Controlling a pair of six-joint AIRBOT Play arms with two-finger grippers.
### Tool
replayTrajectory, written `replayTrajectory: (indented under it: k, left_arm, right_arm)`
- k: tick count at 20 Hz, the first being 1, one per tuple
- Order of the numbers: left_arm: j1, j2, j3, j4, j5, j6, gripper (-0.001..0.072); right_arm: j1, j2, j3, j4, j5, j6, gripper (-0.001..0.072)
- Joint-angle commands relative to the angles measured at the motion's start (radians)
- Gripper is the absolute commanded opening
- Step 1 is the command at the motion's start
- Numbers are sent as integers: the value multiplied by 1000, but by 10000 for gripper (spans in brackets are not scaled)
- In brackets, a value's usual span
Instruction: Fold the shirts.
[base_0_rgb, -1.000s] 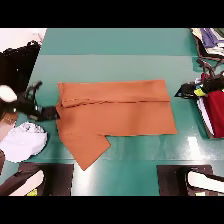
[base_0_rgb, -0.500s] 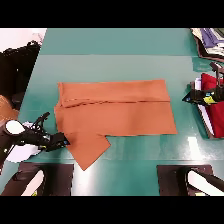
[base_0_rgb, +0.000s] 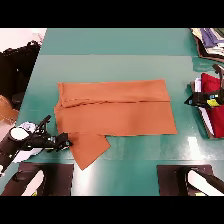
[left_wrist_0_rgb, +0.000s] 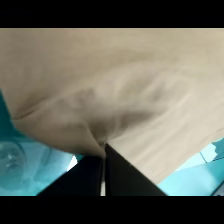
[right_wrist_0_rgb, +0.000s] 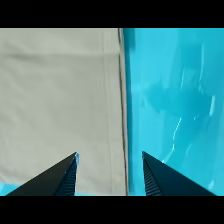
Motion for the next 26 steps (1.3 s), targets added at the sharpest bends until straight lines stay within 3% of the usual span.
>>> replayTrajectory:
  k: [1, 6, 11, 15, 16, 18, 20, 23, 26]
  left_arm:
    - [0, 2, -5, -58, -17, 41, 32]
    - [0, 2, -5, -57, -22, 74, 32]
    - [0, 2, -5, -57, -6, 75, 31]
    - [0, 2, -5, -56, -4, 93, 32]
    - [0, 2, -5, -56, -3, 93, 32]
    - [0, 2, -5, -56, -4, 98, 32]
    - [0, 2, -5, -51, -6, 101, 31]
    - [0, 13, 45, 4, -56, 103, 30]
    - [0, 106, 158, 130, -137, 53, 29]
  right_arm:
    - [-85, 3, -74, -10, 98, 0, 450]
    - [-238, -56, -328, 2, 77, -7, 456]
    - [-193, -163, -407, 162, -39, -49, 448]
    - [-108, -140, -407, 176, -114, -48, 423]
    - [-97, -123, -407, 176, -126, -48, 313]
    - [-93, -89, -407, 175, -133, -48, 212]
    - [-94, -61, -407, 174, -126, -49, 45]
    - [-94, 11, -406, 163, -100, -78, 15]
    - [-94, 131, -407, 36, -5, -73, 15]
